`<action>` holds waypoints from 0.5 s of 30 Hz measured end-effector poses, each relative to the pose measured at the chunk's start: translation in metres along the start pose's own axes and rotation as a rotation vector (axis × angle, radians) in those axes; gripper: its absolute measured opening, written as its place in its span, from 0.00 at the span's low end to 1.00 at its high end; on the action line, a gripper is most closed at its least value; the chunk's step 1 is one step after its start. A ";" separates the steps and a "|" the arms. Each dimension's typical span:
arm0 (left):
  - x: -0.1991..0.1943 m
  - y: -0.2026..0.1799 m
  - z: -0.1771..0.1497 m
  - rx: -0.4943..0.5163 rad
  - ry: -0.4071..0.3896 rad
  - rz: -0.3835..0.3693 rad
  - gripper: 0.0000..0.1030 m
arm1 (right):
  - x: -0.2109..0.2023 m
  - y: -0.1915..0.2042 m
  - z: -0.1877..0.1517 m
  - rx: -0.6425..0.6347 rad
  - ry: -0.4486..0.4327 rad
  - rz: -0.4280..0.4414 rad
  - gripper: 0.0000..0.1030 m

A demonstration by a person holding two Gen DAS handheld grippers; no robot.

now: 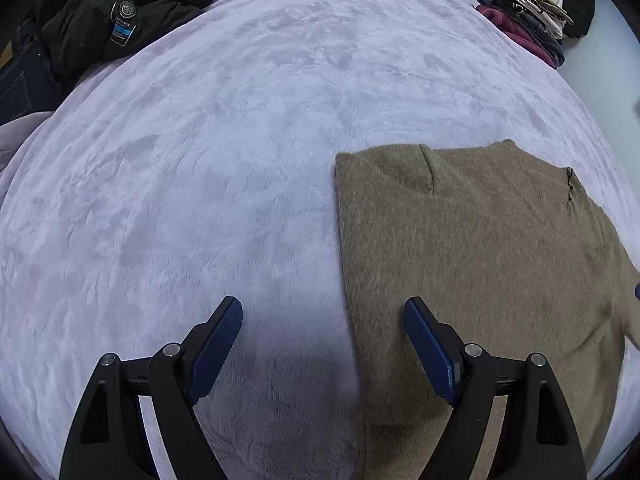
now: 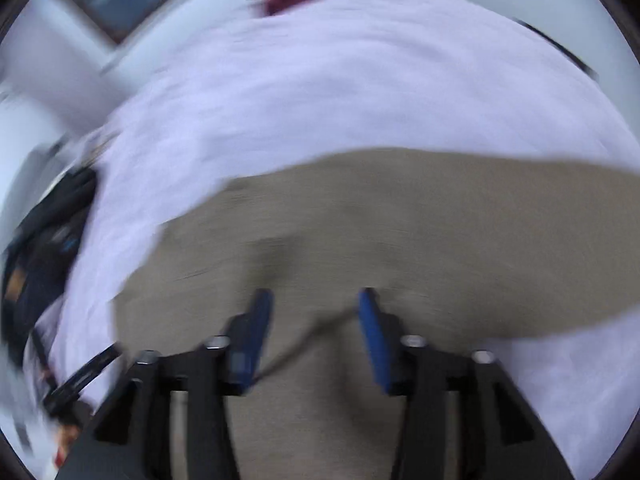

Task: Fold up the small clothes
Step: 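Grasp the other sleeve cuff with the right gripper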

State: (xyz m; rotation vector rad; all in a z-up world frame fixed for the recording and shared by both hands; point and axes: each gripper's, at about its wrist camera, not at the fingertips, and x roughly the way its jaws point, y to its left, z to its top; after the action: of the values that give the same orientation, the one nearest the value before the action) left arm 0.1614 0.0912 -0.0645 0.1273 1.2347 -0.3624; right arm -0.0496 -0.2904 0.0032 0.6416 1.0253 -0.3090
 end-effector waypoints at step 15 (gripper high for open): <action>0.007 0.013 -0.034 -0.088 -0.034 -0.069 0.81 | 0.205 0.275 0.000 -0.739 0.424 0.391 0.59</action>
State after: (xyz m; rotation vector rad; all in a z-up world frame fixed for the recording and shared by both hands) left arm 0.1370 0.1120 -0.0837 0.0028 1.2212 -0.3678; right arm 0.1962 -0.0654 -0.0786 0.2155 1.2827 0.5575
